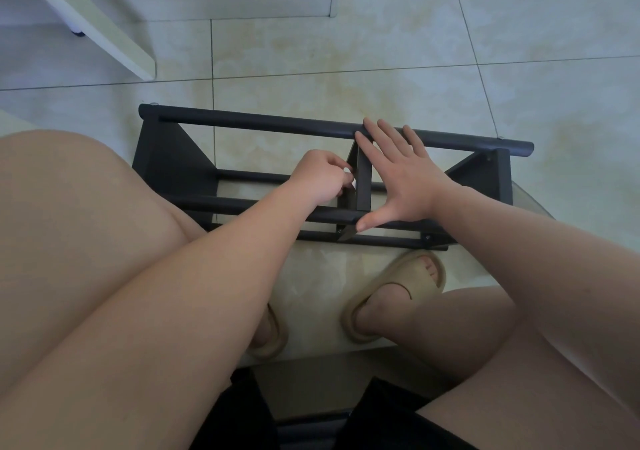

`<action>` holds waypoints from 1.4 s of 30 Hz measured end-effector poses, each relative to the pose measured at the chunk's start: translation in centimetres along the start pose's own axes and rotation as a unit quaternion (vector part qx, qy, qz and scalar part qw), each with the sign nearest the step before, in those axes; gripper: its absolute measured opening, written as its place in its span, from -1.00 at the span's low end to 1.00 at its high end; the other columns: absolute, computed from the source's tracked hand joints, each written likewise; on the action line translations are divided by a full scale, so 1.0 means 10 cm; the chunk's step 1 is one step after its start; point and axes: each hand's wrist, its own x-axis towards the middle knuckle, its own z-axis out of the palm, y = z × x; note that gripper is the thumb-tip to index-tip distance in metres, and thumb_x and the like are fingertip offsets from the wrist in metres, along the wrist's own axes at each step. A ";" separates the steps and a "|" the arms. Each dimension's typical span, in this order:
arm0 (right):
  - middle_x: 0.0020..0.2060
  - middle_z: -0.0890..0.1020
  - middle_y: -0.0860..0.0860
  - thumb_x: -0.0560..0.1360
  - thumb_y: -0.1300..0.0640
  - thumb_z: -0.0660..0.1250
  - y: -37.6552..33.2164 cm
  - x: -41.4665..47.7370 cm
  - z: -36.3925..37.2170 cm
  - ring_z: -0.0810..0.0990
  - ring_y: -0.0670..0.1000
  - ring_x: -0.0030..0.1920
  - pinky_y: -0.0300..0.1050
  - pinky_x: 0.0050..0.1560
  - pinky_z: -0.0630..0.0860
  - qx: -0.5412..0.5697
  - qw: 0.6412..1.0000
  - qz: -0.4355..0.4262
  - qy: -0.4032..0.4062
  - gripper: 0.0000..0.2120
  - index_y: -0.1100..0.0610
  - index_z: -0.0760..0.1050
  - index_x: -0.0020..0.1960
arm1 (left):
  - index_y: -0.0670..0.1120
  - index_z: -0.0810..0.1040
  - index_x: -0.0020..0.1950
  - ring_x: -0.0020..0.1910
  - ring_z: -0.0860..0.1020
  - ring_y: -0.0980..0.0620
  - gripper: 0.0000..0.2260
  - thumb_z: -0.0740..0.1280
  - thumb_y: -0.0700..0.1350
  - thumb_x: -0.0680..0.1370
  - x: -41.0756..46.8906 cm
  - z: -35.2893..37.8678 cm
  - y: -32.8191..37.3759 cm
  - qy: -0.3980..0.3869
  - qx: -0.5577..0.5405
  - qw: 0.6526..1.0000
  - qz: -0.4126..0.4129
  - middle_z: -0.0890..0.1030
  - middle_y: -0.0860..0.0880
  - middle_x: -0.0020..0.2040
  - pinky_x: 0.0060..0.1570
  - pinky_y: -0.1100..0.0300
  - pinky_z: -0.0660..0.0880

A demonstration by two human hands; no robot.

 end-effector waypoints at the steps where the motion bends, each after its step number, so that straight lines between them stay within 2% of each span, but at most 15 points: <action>1: 0.63 -0.27 0.07 0.12 -0.75 0.07 0.00 0.00 0.00 -0.31 0.09 0.62 0.17 0.58 -0.31 0.000 1.000 0.000 0.000 0.41 0.10 -0.26 0.66 | 0.03 0.59 -0.13 -0.22 0.65 0.05 -0.89 0.39 -0.19 0.53 0.00 0.00 0.00 0.004 -0.004 1.000 -0.004 0.71 -0.02 -0.14 -0.28 0.23 0.39; 12: 0.63 -0.26 0.07 0.11 -0.76 0.04 0.01 0.01 0.02 -0.30 0.09 0.62 0.18 0.58 -0.31 0.000 1.000 -0.003 0.004 0.41 0.09 -0.26 0.65 | 0.00 0.60 -0.08 -0.26 0.63 0.14 -0.91 0.33 -0.15 0.58 -0.02 -0.03 0.03 -0.014 -0.005 1.000 -0.023 0.70 0.05 -0.22 -0.27 0.23 0.41; 22: 0.63 -0.27 0.07 0.10 -0.76 0.00 0.01 0.02 0.02 -0.30 0.09 0.62 0.19 0.59 -0.29 -0.002 1.000 -0.003 0.004 0.41 0.09 -0.27 0.65 | 0.00 0.60 -0.07 -0.18 0.66 0.13 -0.92 0.33 -0.14 0.58 -0.02 -0.04 0.04 -0.029 -0.004 0.999 -0.045 0.71 0.08 -0.26 -0.18 0.18 0.48; 26: 0.63 -0.26 0.07 0.10 -0.76 0.00 0.01 0.02 0.03 -0.29 0.10 0.62 0.19 0.59 -0.29 -0.003 1.000 -0.004 0.005 0.41 0.09 -0.27 0.65 | -0.02 0.58 -0.03 -0.17 0.66 0.12 -0.96 0.34 -0.11 0.59 -0.01 -0.06 0.04 -0.023 -0.034 0.997 -0.060 0.71 0.11 -0.31 -0.03 0.15 0.55; 35: 0.63 -0.26 0.07 0.10 -0.77 0.01 0.01 0.01 0.03 -0.29 0.09 0.62 0.19 0.59 -0.29 0.000 1.000 -0.003 0.007 0.41 0.09 -0.26 0.65 | -0.07 0.58 -0.02 -0.10 0.68 0.09 -0.90 0.31 -0.08 0.62 0.00 -0.04 0.06 -0.037 -0.025 0.994 -0.095 0.72 0.06 -0.28 0.17 0.04 0.57; 42: 0.63 -0.27 0.07 0.10 -0.77 0.01 0.00 0.01 0.02 -0.30 0.09 0.62 0.18 0.59 -0.30 0.002 1.000 -0.003 0.003 0.41 0.10 -0.27 0.65 | -0.06 0.52 -0.06 -0.08 0.65 0.08 -0.86 0.24 -0.11 0.67 -0.05 -0.08 0.10 -0.069 -0.006 0.993 -0.096 0.70 0.02 -0.20 0.21 0.05 0.54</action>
